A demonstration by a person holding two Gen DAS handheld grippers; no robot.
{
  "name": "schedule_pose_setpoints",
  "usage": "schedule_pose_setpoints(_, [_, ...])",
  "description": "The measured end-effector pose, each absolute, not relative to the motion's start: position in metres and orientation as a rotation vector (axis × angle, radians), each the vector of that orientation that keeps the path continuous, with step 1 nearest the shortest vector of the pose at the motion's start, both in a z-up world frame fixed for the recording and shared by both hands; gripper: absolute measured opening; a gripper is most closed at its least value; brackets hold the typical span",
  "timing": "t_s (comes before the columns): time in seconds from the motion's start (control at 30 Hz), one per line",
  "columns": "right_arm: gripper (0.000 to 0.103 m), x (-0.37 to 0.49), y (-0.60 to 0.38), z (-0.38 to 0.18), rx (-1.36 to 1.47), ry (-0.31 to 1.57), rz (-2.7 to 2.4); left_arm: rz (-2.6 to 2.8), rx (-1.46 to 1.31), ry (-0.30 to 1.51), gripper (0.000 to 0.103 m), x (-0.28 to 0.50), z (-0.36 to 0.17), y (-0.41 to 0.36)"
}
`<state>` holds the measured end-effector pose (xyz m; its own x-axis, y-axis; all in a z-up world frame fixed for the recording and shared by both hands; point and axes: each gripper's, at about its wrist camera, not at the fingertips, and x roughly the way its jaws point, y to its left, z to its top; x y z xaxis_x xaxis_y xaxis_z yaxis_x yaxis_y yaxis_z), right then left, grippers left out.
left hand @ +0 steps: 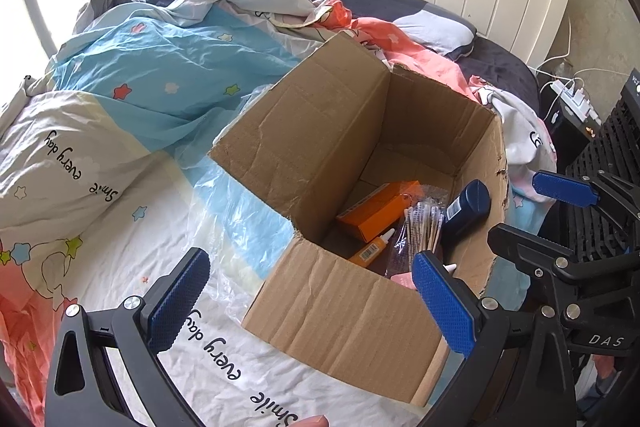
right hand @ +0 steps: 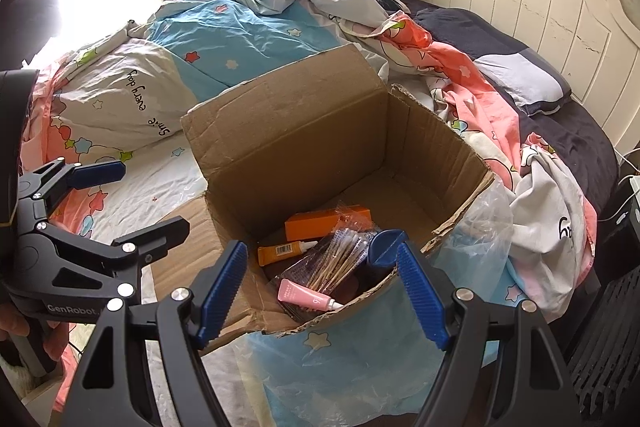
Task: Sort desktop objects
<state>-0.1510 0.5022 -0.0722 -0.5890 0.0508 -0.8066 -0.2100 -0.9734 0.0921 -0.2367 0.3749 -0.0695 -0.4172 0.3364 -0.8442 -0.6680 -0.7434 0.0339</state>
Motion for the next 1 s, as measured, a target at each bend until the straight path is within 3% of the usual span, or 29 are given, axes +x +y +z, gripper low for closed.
schedule_pose_setpoints(1.0, [0.074, -0.123, 0.386, -0.066, -1.466, 0.198, 2.701, 2.316, -1.36, 0.403, 0.103, -0.195, -0.072, 0.236])
